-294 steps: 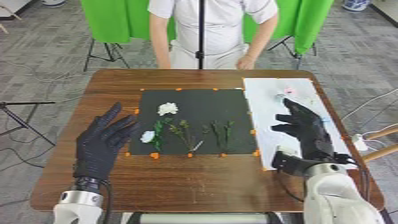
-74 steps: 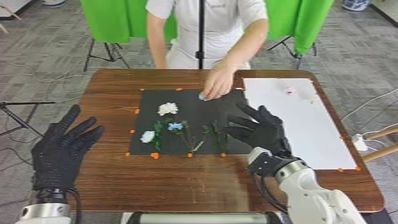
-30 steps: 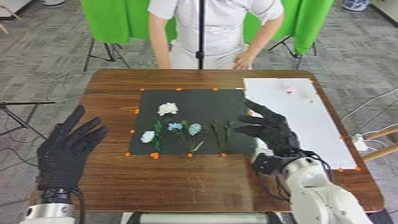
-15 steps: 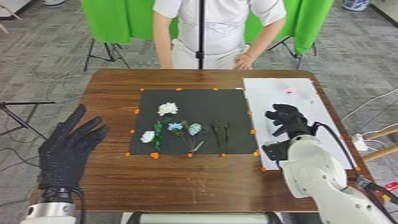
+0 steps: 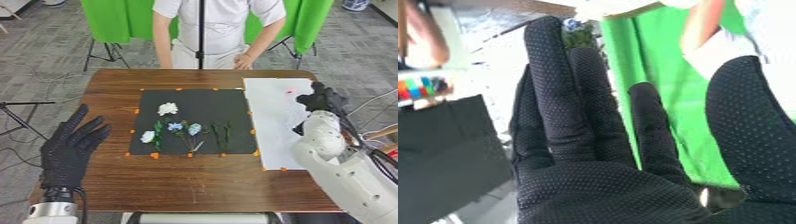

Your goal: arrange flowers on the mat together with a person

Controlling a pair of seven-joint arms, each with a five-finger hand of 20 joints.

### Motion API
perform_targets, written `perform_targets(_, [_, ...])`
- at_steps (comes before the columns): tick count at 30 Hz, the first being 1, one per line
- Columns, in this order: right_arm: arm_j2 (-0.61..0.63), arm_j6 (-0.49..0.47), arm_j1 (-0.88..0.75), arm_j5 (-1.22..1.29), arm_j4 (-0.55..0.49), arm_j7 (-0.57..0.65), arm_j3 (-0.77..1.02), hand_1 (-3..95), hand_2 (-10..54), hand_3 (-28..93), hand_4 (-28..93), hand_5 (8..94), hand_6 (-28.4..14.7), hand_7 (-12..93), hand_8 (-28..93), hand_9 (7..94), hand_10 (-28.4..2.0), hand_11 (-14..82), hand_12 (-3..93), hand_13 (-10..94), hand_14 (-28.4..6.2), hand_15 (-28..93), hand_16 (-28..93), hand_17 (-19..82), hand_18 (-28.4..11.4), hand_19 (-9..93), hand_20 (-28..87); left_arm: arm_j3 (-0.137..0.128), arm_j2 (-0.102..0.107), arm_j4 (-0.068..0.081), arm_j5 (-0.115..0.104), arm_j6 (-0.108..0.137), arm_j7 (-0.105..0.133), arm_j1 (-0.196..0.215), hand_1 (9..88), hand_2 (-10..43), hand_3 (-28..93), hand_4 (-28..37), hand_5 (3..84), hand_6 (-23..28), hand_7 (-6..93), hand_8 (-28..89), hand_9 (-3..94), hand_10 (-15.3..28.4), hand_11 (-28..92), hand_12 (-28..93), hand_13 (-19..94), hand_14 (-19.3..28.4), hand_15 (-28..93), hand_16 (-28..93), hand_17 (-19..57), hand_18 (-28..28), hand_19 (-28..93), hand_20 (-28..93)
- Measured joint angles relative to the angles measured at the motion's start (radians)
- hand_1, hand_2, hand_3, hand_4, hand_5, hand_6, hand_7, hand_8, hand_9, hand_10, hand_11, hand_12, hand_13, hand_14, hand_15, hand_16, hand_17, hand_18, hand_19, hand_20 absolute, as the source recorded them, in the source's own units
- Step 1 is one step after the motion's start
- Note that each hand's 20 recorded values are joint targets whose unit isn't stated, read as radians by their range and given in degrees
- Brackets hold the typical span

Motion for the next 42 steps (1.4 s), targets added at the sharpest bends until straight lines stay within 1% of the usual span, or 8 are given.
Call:
perform_targets(8, [0.007,-0.262,0.186,0.101,0.176,0.058,-0.132,25.6,-2.0,84,-28,30.9,2.7,14,-13,53.7,-18.2,16.6,11.8,59,-15.7,46,9,13,-19.9,64,8,0.0,0.001,-0.002,-0.001,0.0,-0.003,-0.008,20.3,9.0,75,-28.3,33.0,8.9,6.4,-8,36.2,21.4,22,10,30,28.4,49,-10,-3.1,27.3,65,14])
perform_targets(13, [0.008,-0.299,0.267,0.115,0.263,0.068,-0.191,26.8,-2.5,84,-28,31.1,3.6,15,-13,52.9,-17.7,16.4,11.9,58,-14.8,45,9,13,-20.0,64,7,-0.001,0.003,-0.002,-0.002,-0.001,-0.006,-0.018,20.3,9.1,75,-28.3,33.0,8.9,6.4,-8,36.2,21.4,22,10,30,28.4,49,-10,-3.1,27.3,65,14])
perform_targets(24, [0.019,-0.377,0.376,0.101,0.345,-0.046,-0.287,30.5,-4.2,83,-28,35.2,6.3,16,-15,53.2,-15.4,15.1,12.2,58,-13.2,42,10,13,-20.8,61,7,0.001,0.019,-0.003,-0.033,-0.001,0.009,-0.02,20.2,9.1,76,-28.3,33.3,9.1,6.4,-8,36.3,21.5,22,10,30,28.4,49,-10,-3.1,27.3,65,14])
perform_targets(28, [0.004,-0.431,0.375,0.104,0.35,-0.049,-0.282,33.4,-5.2,83,-28,43.0,6.4,16,-15,57.8,-14.0,14.1,11.8,61,-12.6,39,11,14,-20.7,60,7,0.005,0.019,-0.003,-0.034,-0.001,0.01,-0.025,20.2,9.2,76,-28.3,33.5,9.3,6.3,-8,36.4,21.5,22,10,30,28.4,49,-10,-3.1,27.3,65,14])
perform_targets(30, [-0.005,-0.442,0.37,0.111,0.352,-0.047,-0.278,36.4,-6.6,82,-28,50.2,6.6,15,-15,62.7,-11.2,12.8,11.6,65,-11.3,36,12,16,-20.4,61,8,0.006,0.019,-0.003,-0.034,-0.002,0.009,-0.028,20.3,9.2,76,-28.3,33.6,9.3,6.2,-8,36.4,21.5,22,10,30,28.4,49,-10,-3.1,27.3,65,14])
perform_targets(35, [-0.013,-0.415,0.356,0.103,0.351,-0.056,-0.267,50.7,-9.4,68,-28,81.4,7.1,11,-4,88.1,-5.7,7.9,20.2,78,-6.2,30,21,23,-17.2,64,8,0.009,0.019,-0.003,-0.035,-0.003,0.009,-0.03,20.2,9.2,76,-28.3,33.7,9.4,6.1,-7,36.3,21.5,22,10,30,28.4,49,-10,-3.1,27.3,65,14])
perform_targets(38, [-0.011,-0.335,0.35,0.057,0.351,-0.085,-0.271,56.3,-9.5,63,-28,86.6,7.2,11,-3,93.5,-5.0,13.4,22.9,84,-3.1,28,30,25,-15.0,70,7,0.009,0.019,-0.002,-0.035,-0.003,0.009,-0.031,20.2,9.2,76,-28.3,33.7,9.5,6.1,-7,36.3,21.5,22,10,30,28.4,49,-10,-3.1,27.2,65,13])
perform_targets(42, [-0.01,-0.235,0.325,0.005,0.35,-0.125,-0.284,57.9,-9.5,62,-28,87.8,6.7,12,-3,93.7,-4.7,14.9,23.6,85,-2.5,28,31,26,-13.8,72,6,0.013,0.019,-0.002,-0.035,-0.003,0.009,-0.035,20.2,9.2,76,-28.3,33.8,9.6,6.1,-7,36.4,21.5,22,10,30,28.4,49,-10,-3.1,27.1,65,13])
